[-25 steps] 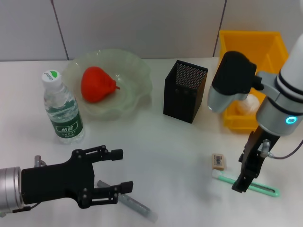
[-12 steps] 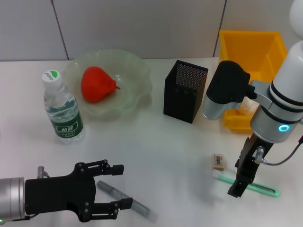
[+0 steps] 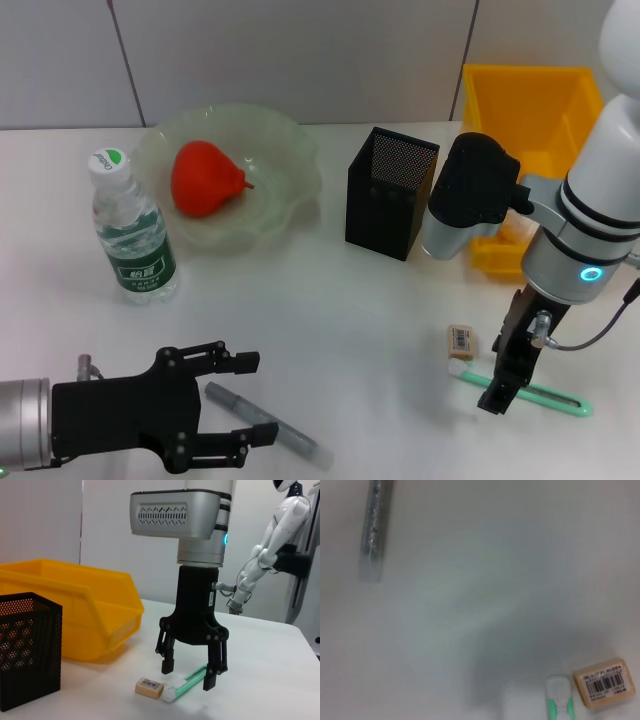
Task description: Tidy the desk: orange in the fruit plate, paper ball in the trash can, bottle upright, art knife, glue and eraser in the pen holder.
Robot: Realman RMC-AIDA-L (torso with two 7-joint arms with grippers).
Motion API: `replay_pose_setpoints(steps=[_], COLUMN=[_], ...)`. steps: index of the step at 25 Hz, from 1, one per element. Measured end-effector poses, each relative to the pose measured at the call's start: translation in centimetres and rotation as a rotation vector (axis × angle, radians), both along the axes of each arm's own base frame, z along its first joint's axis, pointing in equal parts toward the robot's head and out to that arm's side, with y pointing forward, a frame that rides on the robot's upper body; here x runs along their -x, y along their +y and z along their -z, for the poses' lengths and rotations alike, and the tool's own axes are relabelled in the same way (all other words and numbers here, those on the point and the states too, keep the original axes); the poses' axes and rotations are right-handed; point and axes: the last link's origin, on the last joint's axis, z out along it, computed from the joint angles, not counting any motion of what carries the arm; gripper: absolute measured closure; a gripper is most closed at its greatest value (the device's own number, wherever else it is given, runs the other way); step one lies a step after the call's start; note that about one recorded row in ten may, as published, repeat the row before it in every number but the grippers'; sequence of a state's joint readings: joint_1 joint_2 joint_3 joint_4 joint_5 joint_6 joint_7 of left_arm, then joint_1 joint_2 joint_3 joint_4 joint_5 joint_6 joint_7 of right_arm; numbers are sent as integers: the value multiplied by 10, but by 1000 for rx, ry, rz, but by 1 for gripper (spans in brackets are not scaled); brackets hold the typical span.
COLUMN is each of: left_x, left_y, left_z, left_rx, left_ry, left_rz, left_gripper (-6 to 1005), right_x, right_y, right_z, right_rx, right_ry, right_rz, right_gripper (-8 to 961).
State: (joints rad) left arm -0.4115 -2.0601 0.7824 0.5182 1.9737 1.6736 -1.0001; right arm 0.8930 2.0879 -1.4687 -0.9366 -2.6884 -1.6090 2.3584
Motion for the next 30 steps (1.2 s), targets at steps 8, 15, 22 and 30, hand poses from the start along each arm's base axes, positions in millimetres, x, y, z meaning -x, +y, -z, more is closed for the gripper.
replay_pose_setpoints(steps=[8, 15, 22, 30], left_x=[1, 2, 2, 2], left_y=[-1, -2, -2, -3], left_z=[0, 0, 0, 0], left_rx=[1, 1, 1, 1], left_ry=[2, 2, 2, 1], left_rz=[-4, -7, -7, -8], left_gripper=[214, 214, 213, 213], right_x=[0, -1, -3, -2], right_y=[-3, -4, -4, -3], right_z=[6, 11, 13, 14], right_rx=[11, 4, 3, -2], right_ry=[-7, -19, -27, -25], right_rz=[-16, -41, -54, -63], right_gripper=[234, 417, 426, 505])
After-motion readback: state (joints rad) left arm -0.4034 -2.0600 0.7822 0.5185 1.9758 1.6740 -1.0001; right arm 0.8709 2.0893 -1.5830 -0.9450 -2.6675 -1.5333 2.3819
